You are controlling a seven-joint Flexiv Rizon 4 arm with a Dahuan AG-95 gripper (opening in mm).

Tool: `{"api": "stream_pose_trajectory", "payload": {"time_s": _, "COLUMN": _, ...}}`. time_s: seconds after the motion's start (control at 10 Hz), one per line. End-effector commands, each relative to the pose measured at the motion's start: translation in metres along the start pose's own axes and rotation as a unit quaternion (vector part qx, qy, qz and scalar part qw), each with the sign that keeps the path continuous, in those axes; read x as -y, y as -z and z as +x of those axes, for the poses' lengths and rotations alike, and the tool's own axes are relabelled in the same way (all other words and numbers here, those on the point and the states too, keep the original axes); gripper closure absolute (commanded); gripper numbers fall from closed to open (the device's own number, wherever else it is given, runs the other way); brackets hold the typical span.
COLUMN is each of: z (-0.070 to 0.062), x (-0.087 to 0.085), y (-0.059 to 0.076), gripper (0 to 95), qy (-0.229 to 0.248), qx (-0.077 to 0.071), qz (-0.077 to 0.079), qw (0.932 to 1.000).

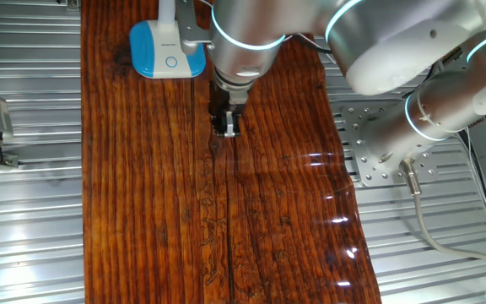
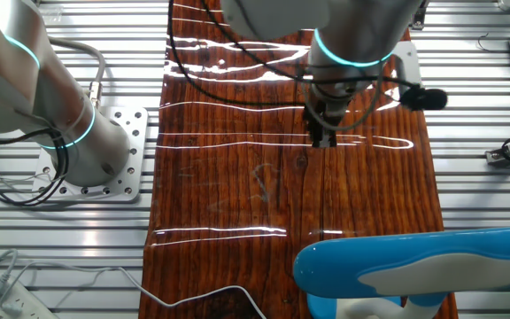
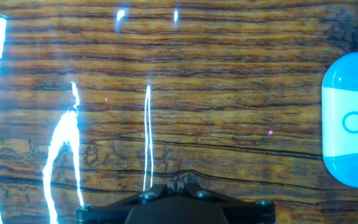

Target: Turn on the desk lamp by pressing the button

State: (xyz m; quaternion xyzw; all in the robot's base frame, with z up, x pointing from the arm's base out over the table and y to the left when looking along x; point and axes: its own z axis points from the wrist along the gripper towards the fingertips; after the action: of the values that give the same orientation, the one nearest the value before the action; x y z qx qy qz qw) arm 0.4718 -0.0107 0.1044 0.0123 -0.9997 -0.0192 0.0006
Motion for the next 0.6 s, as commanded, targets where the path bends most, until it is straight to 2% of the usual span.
{"api": "stream_pose_trajectory", "payload": {"time_s": 0.1, "z": 0.005, "x": 0.007, "y": -0.005, "gripper": 95.0, "qy": 0.016, "qx": 0.003, "qz": -0.003, "qw": 0.9999}}
{"api": "stream_pose_trajectory", "payload": {"time_s": 0.3, "z": 0.007, "x": 0.012, "y": -0.008, "gripper": 95.0, "qy": 0.022, "qx": 0.004, "qz": -0.003, "qw": 0.9997}}
{"api": "stream_pose_trajectory", "payload": {"time_s": 0.6, "z": 0.014, "x": 0.024, "y": -0.018, "gripper": 95.0, "qy": 0.038, "qx": 0.015, "qz": -0.005, "qw": 0.9991}}
